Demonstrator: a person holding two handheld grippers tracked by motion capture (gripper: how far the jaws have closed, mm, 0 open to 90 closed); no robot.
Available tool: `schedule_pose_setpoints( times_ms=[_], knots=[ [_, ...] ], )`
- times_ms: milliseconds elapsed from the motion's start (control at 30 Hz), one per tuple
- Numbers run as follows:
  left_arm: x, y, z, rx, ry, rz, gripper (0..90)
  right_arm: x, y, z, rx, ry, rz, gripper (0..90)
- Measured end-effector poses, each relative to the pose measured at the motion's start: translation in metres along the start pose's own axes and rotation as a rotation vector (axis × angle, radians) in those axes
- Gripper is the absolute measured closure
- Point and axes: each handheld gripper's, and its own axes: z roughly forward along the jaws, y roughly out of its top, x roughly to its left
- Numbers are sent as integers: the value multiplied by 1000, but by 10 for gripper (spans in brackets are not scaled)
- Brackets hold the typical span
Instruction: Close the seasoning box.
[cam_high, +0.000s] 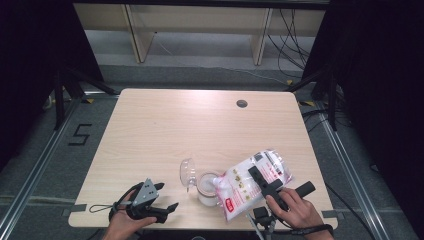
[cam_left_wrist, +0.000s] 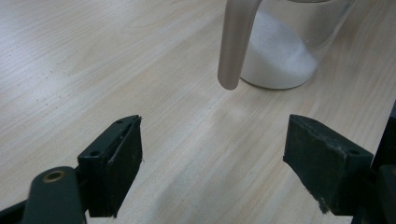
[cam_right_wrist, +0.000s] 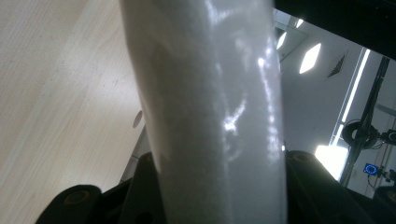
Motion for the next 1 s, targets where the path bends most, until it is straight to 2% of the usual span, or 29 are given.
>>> schedule_pose_setpoints(
  times_ms=[367,433,467,567,1000],
  knots=[
    [0,0,0,8,3,4,192,-2,0,-1,0,-2,-4,668],
    [0,0,0,9,3,6,193,-3,0,-1,-10,-8,-20,668],
    [0,0,0,10,3,3,193,-2,0,-1,4,1,15,668],
    [0,0,-1,9,5,6,193,-3,0,-1,-4,-2,-7,668],
    [0,1,-1,7,6,9,193,-4,1,-2,-2,-6,2,668]
  ],
)
